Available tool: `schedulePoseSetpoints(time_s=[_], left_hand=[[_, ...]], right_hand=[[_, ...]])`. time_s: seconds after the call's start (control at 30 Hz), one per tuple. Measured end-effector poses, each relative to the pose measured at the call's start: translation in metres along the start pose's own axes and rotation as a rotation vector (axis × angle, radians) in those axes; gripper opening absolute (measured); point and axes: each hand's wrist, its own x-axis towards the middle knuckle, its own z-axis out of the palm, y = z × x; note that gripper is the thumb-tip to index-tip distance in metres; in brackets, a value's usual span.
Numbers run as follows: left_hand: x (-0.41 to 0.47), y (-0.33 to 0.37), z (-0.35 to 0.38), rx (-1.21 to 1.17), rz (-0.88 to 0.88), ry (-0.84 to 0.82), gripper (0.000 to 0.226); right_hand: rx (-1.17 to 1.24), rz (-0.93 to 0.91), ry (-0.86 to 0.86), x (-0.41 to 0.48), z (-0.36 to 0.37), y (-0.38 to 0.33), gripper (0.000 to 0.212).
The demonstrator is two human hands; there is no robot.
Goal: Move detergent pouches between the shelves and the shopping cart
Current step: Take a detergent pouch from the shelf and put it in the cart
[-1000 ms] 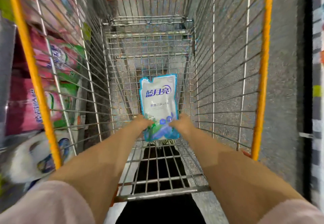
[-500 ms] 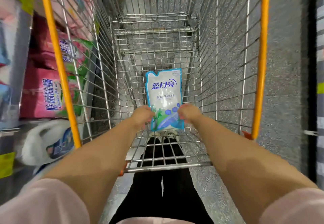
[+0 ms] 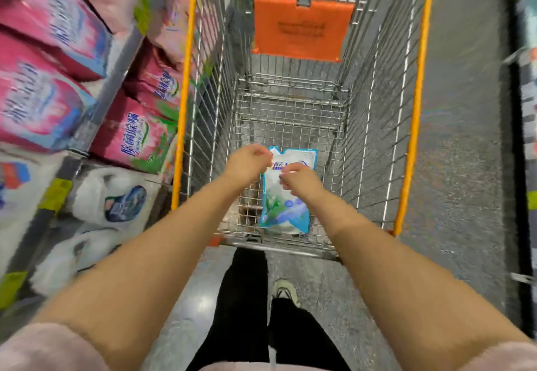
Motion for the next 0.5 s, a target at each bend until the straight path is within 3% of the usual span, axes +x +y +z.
schedulePoseSetpoints(time_s=[0.17, 0.27, 0.37, 0.5], left_hand=[[-0.089, 0.026, -0.035, -0.122, 0.152, 0.188, 0.011], [-0.140, 0.046, -0.076, -0.211, 0.237, 0.360, 0.026], [-0.202, 0.060, -0.119, -0.266, 0.315, 0.503, 0.012], [-0.287, 0.049, -0.175, -0.328, 0.424, 0.678, 0.027]], right_hand=[[0.020, -0.290, 0.045, -0.082, 0.001, -0.073, 0.019], [0.003, -0.492, 0.039, -0.131, 0.010, -0.120, 0.015], [-0.051, -0.663, -0.013, -0.186, 0.029, -0.160, 0.010], [-0.081, -0.875, -0.144, -0.266, 0.072, -0.199, 0.020]])
